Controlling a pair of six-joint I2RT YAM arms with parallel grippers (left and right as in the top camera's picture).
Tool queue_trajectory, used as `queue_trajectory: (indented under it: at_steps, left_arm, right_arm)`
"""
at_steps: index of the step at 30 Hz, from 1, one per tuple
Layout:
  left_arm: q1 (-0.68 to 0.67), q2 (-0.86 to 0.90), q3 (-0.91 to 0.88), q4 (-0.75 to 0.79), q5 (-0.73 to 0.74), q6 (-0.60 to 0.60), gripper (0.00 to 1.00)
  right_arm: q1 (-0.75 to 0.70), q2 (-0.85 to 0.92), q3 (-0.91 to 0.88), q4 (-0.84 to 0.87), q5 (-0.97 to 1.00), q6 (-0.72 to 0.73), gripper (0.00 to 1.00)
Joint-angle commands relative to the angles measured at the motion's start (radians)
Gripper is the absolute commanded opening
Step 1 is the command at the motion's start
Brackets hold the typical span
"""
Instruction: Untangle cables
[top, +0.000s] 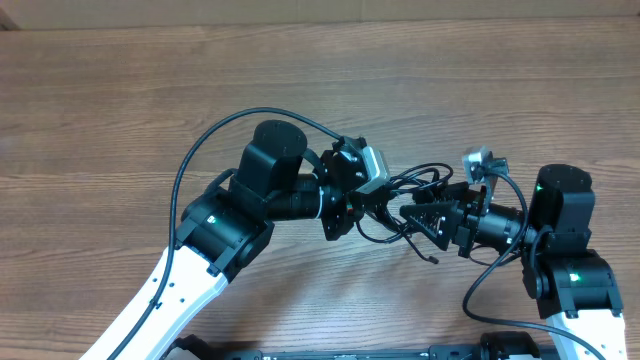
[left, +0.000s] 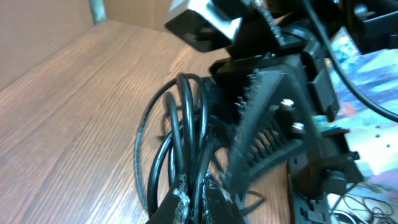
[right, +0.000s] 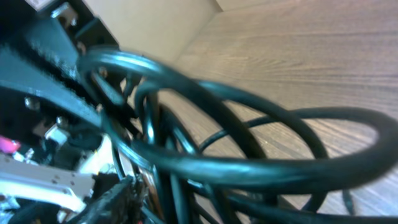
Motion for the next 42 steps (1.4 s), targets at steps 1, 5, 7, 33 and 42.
queue_trajectory:
  at_steps: [1,5,7,33,42]
  left_arm:
    - [-0.006,-0.013,0.023,0.010,-0.072,-0.036,0.04]
    - [-0.006,-0.013,0.023,0.011,-0.083,-0.039,0.04]
    - [-0.006,-0.013,0.023,0.010,-0.083,-0.040,0.08]
    - [0.006,0.008,0.023,-0.198,-0.203,-0.504,0.69]
    - [-0.029,0.089,0.023,-0.154,-0.201,-0.530,0.66]
  right_arm:
    - [0.001,-0.005,0.015,0.006,-0.013,-0.009,0.12]
    - [0.001,-0.004,0.015,0.007,-0.013,-0.009,0.04]
    - [0.001,-0.004,0.015,0.007,-0.003,-0.008,0.04]
    - [0.001,-0.005,0.015,-0.006,0.098,0.055,0.04]
    - [0.001,-0.005,0.015,-0.007,0.096,0.055,0.04]
